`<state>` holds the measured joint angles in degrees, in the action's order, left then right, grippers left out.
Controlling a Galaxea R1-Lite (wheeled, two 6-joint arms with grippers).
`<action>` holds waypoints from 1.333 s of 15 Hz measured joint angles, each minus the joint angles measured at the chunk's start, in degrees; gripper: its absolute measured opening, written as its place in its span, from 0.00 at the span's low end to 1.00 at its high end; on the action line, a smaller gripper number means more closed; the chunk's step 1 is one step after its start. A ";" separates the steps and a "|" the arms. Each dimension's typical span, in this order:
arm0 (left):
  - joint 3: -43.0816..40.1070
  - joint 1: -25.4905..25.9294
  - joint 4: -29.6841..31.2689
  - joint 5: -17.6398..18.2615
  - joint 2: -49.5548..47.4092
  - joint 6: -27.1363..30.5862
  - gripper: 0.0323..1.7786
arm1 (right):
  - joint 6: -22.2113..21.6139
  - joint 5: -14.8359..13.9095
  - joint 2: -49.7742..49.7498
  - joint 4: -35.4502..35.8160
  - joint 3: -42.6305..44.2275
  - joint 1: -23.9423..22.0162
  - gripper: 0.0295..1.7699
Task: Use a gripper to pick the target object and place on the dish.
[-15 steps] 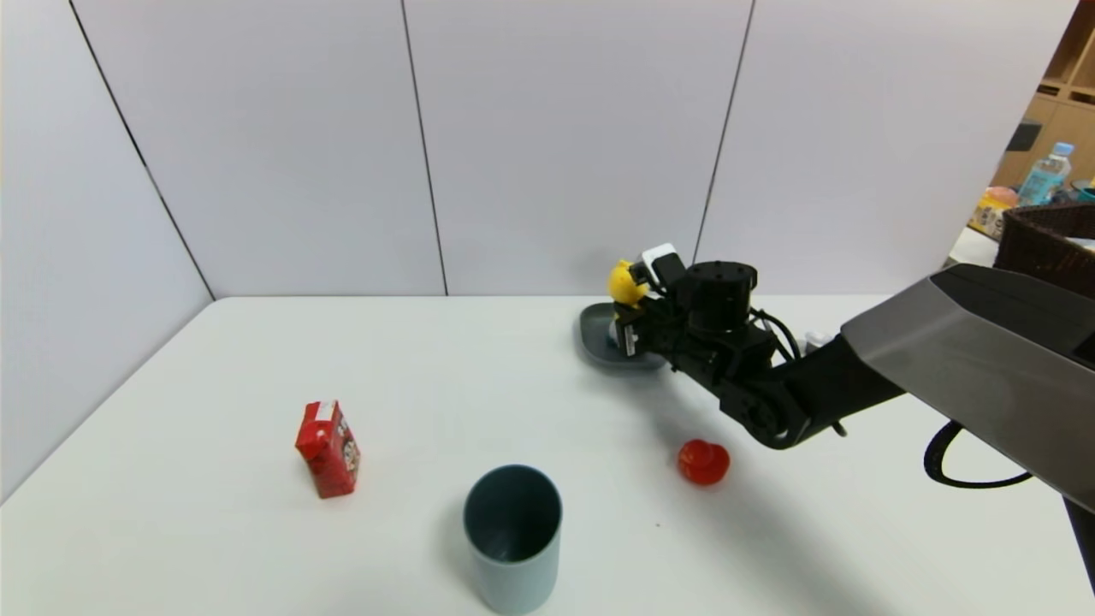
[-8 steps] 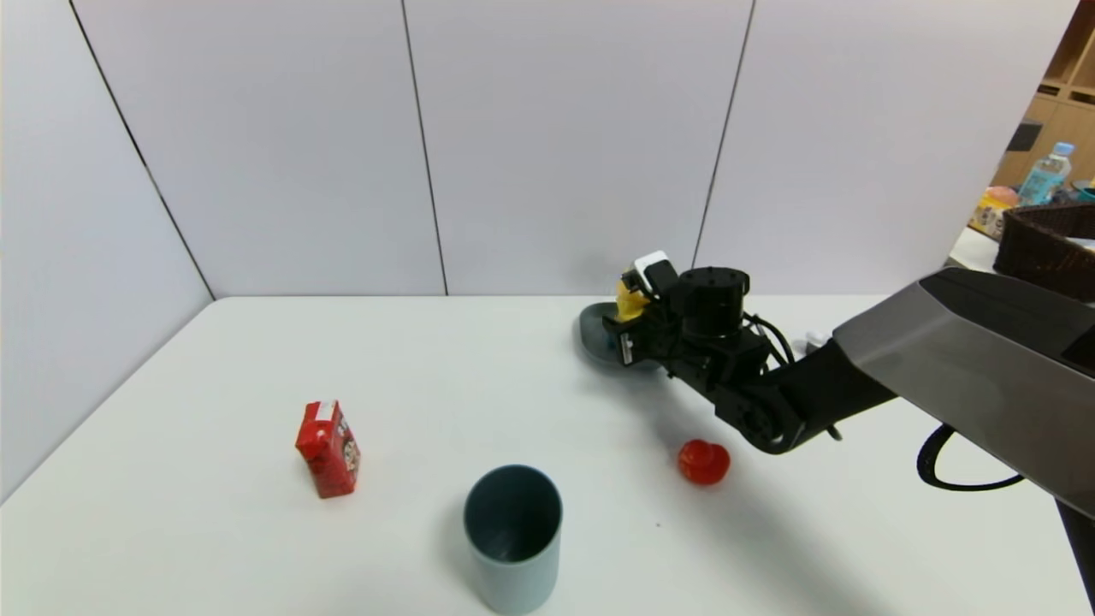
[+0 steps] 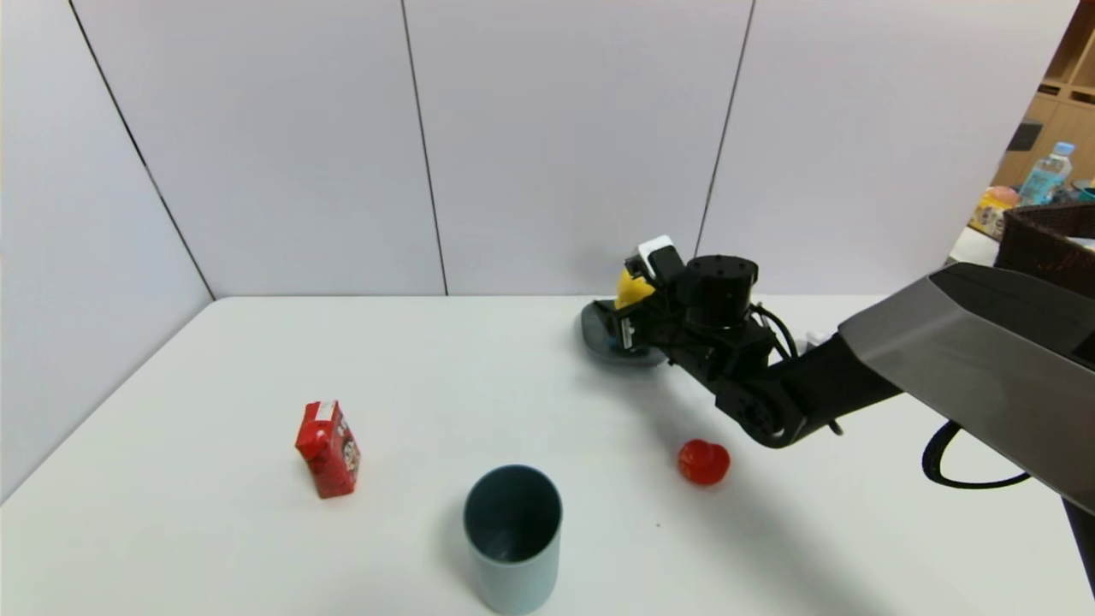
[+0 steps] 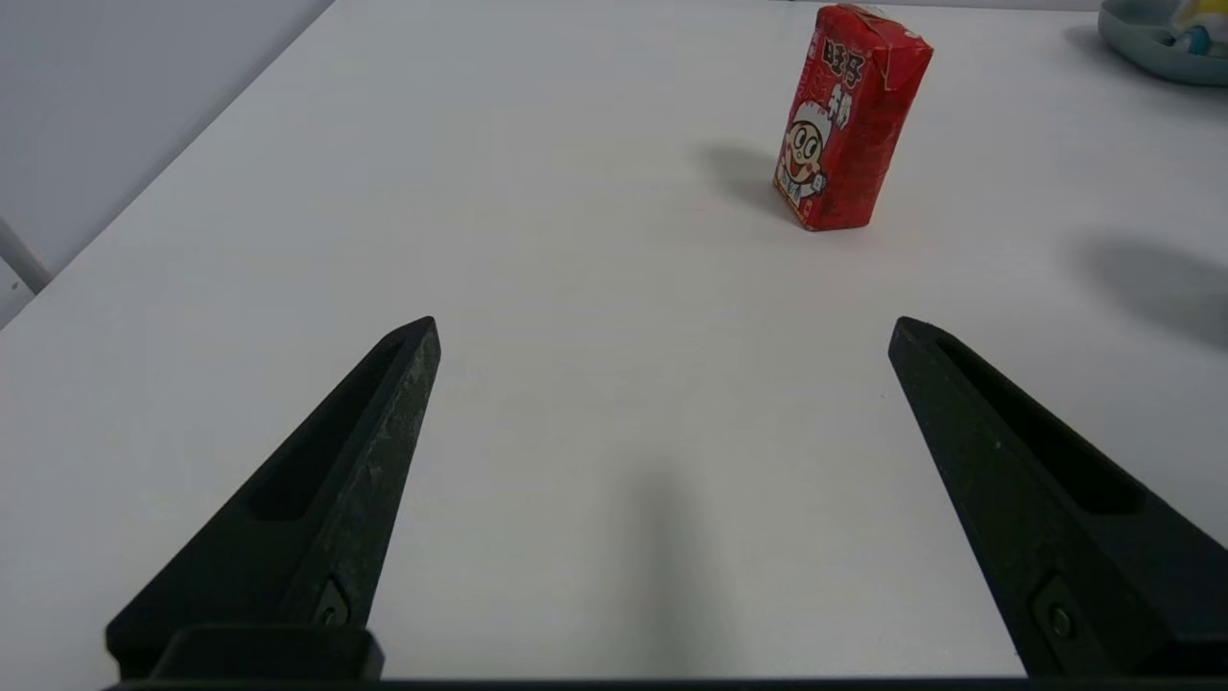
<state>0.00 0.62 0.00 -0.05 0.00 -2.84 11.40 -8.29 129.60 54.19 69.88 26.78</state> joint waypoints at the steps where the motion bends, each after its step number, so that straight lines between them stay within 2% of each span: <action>1: 0.00 0.00 0.00 -0.06 0.00 0.00 0.95 | 0.04 0.00 -0.24 0.09 0.07 0.00 0.84; 11: 0.00 -0.02 0.00 -0.05 0.00 0.00 0.95 | 1.30 0.00 -6.14 0.02 -0.61 0.11 0.93; 20: 0.00 -0.02 0.00 -0.05 0.00 -0.02 0.95 | 4.39 0.00 -20.59 -0.94 -4.64 -2.23 0.96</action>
<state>0.00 0.60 0.00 -0.10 0.00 -2.86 15.79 -8.29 109.01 53.25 65.23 24.55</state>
